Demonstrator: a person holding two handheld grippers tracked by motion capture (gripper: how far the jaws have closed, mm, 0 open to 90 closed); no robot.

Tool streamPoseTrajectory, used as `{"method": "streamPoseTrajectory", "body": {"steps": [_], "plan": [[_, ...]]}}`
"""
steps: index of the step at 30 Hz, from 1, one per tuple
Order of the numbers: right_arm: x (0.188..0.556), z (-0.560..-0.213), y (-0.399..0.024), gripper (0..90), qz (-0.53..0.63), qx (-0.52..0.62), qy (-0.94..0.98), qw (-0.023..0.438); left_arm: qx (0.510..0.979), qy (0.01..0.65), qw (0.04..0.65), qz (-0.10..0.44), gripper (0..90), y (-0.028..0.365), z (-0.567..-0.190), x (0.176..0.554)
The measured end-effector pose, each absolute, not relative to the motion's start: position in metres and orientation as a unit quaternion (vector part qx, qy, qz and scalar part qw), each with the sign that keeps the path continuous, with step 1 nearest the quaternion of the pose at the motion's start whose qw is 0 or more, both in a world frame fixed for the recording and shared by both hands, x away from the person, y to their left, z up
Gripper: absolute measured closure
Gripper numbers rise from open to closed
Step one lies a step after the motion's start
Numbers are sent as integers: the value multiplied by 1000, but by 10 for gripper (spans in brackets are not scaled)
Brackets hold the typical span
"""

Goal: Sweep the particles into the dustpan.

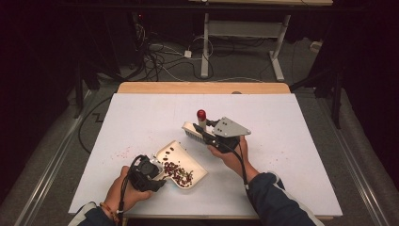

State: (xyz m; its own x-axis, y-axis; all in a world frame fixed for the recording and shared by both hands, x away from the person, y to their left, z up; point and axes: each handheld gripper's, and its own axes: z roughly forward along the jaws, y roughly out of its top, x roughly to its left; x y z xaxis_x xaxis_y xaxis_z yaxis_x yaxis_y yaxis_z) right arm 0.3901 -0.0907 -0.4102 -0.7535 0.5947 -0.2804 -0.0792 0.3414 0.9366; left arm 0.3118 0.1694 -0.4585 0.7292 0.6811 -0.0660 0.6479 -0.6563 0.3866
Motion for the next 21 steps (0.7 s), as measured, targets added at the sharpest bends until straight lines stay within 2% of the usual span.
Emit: {"method": "streamPoseTrajectory", "body": {"steps": [3, 14, 21], "plan": [[397, -414, -82, 706, 548, 165, 762, 302, 903, 376, 206, 26, 635, 176, -459, 314], [401, -415, -68, 706, 554, 158, 767, 283, 898, 390, 202, 22, 635, 186, -458, 319], [390, -417, -67, 695, 559, 139, 783, 233, 899, 389, 199, 25, 635, 186, -459, 319]]}}
